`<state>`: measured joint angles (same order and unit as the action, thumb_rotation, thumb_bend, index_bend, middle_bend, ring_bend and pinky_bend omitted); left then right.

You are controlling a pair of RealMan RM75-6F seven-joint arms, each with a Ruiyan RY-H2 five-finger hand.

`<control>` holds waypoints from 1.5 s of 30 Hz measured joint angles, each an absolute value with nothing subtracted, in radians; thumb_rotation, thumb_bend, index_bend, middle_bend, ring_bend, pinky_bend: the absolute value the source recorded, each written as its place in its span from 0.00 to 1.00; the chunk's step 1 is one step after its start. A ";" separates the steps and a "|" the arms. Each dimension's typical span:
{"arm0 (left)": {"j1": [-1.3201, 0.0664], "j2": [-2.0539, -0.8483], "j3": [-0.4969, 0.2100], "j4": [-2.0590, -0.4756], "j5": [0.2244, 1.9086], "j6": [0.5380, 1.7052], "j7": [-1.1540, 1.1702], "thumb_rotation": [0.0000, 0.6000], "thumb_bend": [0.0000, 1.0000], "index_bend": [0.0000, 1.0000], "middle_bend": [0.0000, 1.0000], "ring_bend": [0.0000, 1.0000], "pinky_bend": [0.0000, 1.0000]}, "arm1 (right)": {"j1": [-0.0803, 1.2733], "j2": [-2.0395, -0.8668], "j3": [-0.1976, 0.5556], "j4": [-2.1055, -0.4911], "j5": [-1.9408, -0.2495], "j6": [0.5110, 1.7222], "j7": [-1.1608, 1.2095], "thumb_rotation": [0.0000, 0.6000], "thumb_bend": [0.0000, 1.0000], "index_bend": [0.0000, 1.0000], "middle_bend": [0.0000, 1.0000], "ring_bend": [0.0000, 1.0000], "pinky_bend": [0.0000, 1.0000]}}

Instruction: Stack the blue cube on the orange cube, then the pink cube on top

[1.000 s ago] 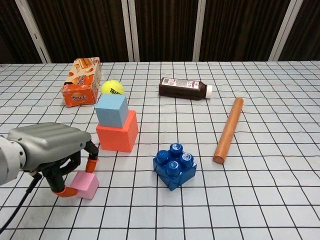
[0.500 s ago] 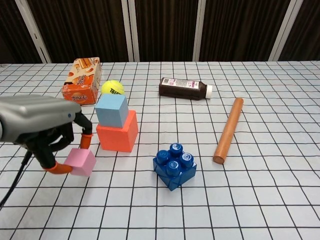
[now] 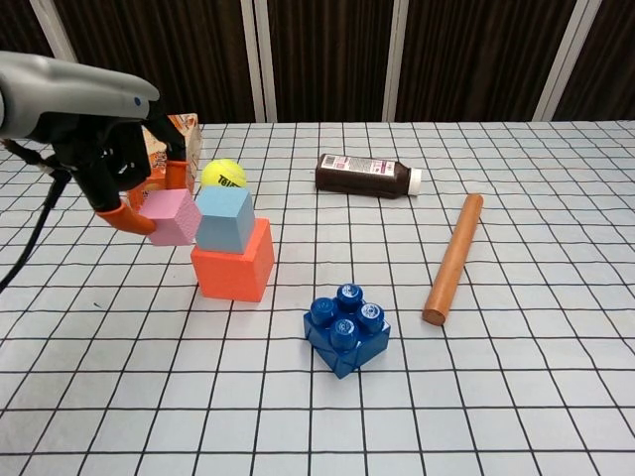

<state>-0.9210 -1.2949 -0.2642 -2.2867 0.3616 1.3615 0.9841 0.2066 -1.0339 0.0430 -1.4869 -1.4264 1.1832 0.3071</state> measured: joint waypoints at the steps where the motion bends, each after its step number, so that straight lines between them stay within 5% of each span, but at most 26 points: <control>1: -0.931 -1.289 -0.281 -2.282 0.335 1.350 0.977 1.00 0.33 0.46 0.82 0.77 0.84 | 0.207 -1.034 0.043 -1.487 -1.425 1.183 0.307 1.00 0.13 0.00 0.02 0.06 0.13; 15: -1.160 -1.210 -0.434 -2.148 -0.092 1.258 0.983 1.00 0.34 0.46 0.82 0.77 0.84 | 0.208 -1.034 0.044 -1.480 -1.423 1.179 0.319 1.00 0.13 0.00 0.02 0.06 0.13; 45: -1.313 -1.182 -0.339 -2.017 -0.252 1.124 1.081 1.00 0.36 0.45 0.80 0.74 0.81 | 0.209 -1.027 0.042 -1.483 -1.418 1.170 0.327 1.00 0.13 0.00 0.02 0.06 0.13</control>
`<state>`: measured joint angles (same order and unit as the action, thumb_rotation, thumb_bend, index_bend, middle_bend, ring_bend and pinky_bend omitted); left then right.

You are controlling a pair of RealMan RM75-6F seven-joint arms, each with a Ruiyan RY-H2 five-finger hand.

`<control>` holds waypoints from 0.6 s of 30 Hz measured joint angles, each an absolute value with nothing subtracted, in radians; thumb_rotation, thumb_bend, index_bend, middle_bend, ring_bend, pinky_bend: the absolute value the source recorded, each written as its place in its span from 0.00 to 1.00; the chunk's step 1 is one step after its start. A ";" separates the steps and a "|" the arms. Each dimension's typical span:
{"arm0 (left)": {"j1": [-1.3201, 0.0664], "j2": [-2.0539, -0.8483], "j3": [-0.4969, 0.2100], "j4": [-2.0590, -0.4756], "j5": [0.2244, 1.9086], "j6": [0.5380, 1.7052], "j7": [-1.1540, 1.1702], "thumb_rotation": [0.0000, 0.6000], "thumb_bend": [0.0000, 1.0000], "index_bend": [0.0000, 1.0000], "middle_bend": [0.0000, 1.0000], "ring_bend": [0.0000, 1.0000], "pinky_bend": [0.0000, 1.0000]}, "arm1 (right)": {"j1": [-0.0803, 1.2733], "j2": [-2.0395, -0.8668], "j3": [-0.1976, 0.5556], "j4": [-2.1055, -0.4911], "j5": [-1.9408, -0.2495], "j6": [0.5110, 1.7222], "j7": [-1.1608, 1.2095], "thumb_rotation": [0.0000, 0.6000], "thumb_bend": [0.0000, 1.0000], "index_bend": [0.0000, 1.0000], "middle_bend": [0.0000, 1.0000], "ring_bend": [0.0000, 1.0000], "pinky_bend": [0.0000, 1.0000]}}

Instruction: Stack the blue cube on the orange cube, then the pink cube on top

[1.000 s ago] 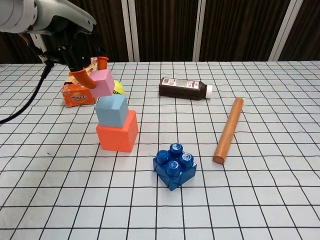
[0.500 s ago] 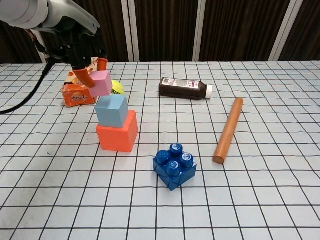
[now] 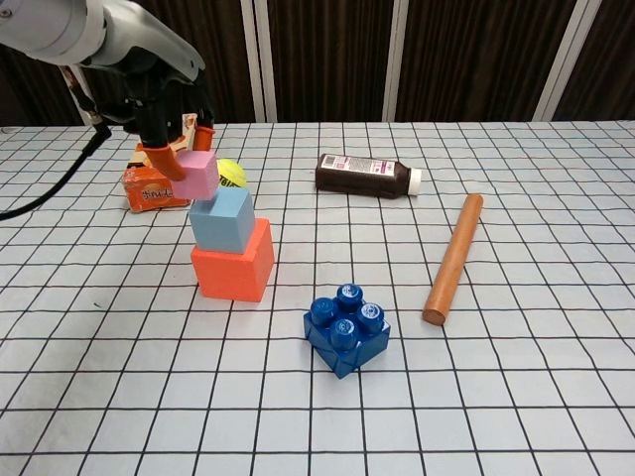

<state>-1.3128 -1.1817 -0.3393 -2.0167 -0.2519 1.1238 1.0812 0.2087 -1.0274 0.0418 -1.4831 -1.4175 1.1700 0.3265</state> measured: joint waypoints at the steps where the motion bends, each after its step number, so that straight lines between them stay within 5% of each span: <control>1: -1.317 -1.184 -0.336 -2.013 -0.252 1.126 1.082 1.00 0.36 0.45 0.80 0.74 0.81 | 0.209 -1.028 0.042 -1.483 -1.418 1.170 0.327 1.00 0.13 0.00 0.02 0.06 0.13; 18: -1.344 -1.233 -0.291 -1.984 -0.174 1.135 1.050 1.00 0.36 0.44 0.79 0.74 0.81 | 0.209 -1.026 0.041 -1.481 -1.419 1.169 0.335 1.00 0.13 0.00 0.02 0.06 0.13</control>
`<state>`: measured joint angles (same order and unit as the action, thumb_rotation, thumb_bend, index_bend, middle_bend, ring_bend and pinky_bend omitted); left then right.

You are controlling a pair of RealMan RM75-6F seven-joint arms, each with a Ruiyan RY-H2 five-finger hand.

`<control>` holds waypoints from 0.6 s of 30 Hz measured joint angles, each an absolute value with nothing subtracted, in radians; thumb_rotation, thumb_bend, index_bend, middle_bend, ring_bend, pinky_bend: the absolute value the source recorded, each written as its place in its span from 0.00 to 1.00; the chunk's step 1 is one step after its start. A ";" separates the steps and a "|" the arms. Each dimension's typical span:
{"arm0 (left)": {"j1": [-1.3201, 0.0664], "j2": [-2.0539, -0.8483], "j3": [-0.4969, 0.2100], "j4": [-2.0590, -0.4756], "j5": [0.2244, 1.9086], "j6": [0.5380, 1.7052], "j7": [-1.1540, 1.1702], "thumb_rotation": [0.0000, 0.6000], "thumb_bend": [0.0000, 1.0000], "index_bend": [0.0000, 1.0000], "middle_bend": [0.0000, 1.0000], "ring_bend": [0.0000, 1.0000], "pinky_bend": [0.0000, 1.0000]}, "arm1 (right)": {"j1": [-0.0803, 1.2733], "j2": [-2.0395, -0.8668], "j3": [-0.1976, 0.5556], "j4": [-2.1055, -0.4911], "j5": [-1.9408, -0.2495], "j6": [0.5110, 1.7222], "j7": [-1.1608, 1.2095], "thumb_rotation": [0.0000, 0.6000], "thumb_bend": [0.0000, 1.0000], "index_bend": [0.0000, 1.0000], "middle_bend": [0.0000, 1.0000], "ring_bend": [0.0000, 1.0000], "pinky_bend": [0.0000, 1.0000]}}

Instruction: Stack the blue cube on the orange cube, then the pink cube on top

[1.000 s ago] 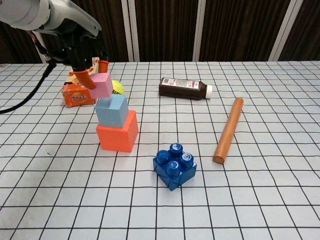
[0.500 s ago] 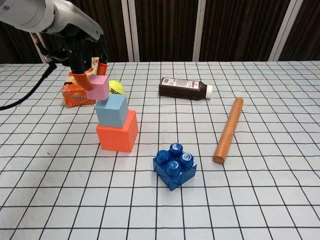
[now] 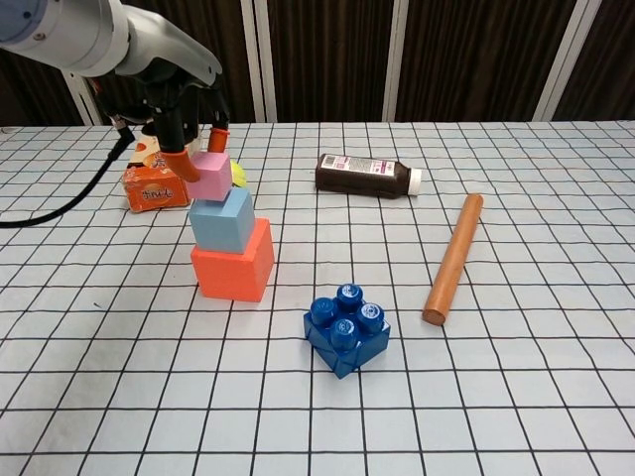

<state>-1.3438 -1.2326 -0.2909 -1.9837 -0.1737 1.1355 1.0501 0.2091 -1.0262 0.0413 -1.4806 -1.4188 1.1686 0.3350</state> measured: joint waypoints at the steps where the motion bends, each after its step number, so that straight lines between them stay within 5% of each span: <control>1: -1.344 -1.235 -0.289 -1.984 -0.168 1.135 1.046 1.00 0.36 0.44 0.79 0.74 0.81 | 0.209 -1.026 0.041 -1.481 -1.419 1.168 0.336 1.00 0.13 0.00 0.02 0.06 0.13; 18: -1.357 -1.249 -0.255 -1.996 -0.169 1.155 1.024 1.00 0.36 0.43 0.79 0.73 0.81 | 0.210 -1.023 0.040 -1.481 -1.420 1.164 0.343 1.00 0.13 0.00 0.01 0.06 0.13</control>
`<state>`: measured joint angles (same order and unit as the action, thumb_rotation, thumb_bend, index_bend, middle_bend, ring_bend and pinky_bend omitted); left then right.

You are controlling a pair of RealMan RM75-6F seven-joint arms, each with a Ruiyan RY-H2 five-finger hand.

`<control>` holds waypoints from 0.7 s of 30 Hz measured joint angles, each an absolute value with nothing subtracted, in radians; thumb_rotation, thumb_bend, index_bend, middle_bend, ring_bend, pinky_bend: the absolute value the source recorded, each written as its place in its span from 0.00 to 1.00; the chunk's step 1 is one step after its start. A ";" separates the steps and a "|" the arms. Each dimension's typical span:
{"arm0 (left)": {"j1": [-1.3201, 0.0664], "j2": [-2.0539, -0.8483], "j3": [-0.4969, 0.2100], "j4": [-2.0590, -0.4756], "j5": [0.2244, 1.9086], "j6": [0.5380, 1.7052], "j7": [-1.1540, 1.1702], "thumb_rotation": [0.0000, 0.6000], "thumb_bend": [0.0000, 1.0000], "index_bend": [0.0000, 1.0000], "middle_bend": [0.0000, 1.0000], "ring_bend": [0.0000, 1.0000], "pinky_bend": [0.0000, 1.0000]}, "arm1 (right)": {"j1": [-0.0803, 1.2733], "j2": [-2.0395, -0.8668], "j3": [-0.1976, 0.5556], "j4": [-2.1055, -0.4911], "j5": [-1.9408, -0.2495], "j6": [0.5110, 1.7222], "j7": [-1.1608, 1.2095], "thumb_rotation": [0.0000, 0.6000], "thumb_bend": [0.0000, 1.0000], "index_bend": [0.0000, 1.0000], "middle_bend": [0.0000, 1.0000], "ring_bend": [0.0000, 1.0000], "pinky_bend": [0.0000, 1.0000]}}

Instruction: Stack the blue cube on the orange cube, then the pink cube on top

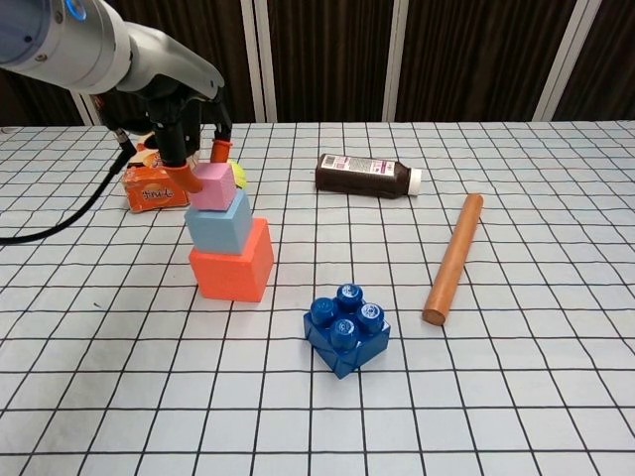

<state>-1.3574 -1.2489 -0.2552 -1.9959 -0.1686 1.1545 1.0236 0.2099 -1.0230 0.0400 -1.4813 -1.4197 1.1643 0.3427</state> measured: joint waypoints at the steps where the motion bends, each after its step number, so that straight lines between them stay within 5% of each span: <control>1: -1.358 -1.249 -0.254 -1.997 -0.169 1.157 1.024 1.00 0.36 0.43 0.79 0.73 0.81 | 0.210 -1.023 0.040 -1.482 -1.419 1.164 0.342 1.00 0.13 0.00 0.01 0.06 0.13; 21: -1.373 -1.273 -0.244 -1.993 -0.165 1.201 1.031 1.00 0.34 0.40 0.79 0.73 0.81 | 0.213 -1.022 0.042 -1.480 -1.411 1.154 0.345 1.00 0.13 0.00 0.02 0.06 0.13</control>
<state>-1.3729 -1.2732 -0.2436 -1.9929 -0.1649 1.2012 1.0308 0.2128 -1.0221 0.0416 -1.4805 -1.4114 1.1544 0.3448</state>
